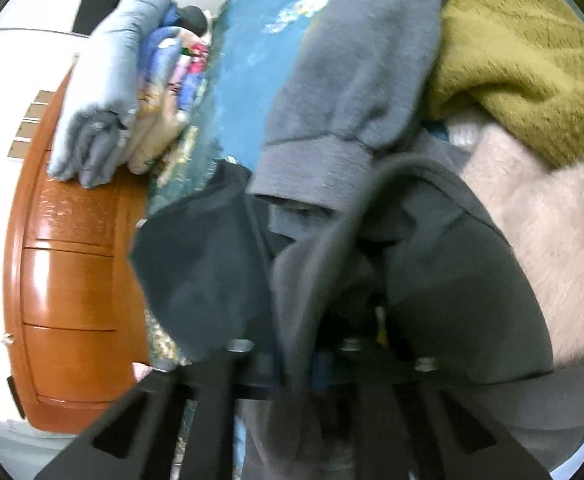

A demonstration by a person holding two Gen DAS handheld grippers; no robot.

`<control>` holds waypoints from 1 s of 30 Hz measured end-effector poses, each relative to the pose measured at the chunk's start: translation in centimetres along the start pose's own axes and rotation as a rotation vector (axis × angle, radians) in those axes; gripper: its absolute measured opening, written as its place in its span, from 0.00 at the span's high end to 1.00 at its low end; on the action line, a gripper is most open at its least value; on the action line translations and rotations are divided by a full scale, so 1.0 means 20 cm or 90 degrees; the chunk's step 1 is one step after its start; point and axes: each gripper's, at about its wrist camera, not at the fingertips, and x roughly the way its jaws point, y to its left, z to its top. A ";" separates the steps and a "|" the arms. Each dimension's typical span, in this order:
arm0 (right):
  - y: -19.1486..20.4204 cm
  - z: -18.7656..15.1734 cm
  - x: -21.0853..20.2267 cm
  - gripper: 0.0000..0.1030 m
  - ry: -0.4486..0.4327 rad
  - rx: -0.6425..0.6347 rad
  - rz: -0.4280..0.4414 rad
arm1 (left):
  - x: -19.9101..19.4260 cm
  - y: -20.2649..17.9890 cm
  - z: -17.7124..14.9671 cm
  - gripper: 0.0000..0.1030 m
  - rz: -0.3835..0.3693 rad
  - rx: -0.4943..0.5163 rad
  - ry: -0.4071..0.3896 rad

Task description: Fold clothes

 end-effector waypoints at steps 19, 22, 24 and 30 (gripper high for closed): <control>0.11 -0.27 -1.25 0.93 -0.162 -0.163 0.205 | -0.73 -0.16 0.22 0.78 -0.062 0.047 -0.197; 0.11 -0.39 -1.54 0.93 -0.193 -0.217 0.212 | -0.88 -0.15 0.22 0.78 -0.091 0.057 -0.232; 0.14 -0.49 -1.71 0.93 -0.207 -0.253 0.213 | -1.00 -0.13 0.19 0.78 -0.107 0.067 -0.255; 0.27 -0.85 -2.02 0.93 -0.195 -0.348 0.212 | -1.36 0.03 0.17 0.78 -0.127 0.097 -0.294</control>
